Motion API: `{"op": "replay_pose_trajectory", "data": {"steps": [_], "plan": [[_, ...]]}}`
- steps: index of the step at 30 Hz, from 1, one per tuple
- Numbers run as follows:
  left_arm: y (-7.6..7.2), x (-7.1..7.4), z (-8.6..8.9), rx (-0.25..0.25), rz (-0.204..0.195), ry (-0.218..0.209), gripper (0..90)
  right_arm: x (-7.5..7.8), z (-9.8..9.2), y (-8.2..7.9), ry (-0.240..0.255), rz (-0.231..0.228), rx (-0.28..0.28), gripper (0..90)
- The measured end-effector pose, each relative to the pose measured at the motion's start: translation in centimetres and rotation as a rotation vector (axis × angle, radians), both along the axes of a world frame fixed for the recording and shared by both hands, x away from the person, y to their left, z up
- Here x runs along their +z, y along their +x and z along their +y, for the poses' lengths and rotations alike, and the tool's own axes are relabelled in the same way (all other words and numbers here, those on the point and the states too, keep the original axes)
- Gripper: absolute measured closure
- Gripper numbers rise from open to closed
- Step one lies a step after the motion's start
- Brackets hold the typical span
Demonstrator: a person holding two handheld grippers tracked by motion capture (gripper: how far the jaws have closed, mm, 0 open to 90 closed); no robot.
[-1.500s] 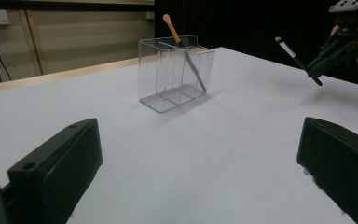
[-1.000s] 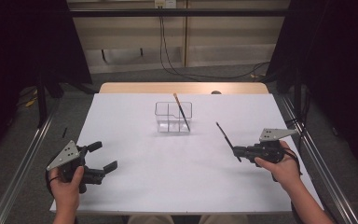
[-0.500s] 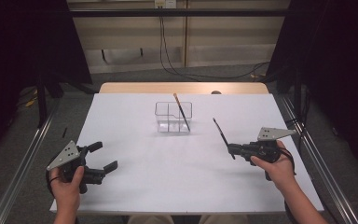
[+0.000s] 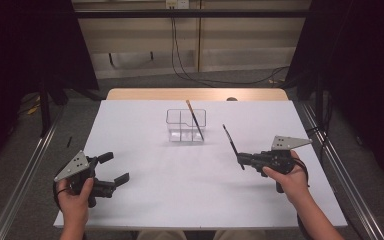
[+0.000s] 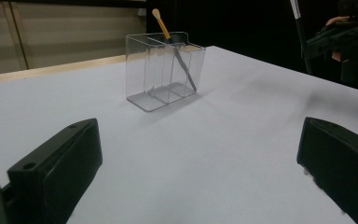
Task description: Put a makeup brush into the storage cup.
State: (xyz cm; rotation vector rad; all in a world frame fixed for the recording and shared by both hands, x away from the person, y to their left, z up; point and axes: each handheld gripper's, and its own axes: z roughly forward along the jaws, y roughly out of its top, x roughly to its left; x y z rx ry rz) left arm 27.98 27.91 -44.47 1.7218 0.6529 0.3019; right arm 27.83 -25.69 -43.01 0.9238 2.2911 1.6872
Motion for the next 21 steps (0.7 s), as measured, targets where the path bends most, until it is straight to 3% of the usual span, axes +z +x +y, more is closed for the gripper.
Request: {"op": "replay_pose_trajectory", "data": {"steps": [21], "plan": [[0.6,0.5,-2.0,-0.048,0.006,0.000,0.0,0.1,2.1,0.3,0.031,-0.023,0.036,84.8]]}}
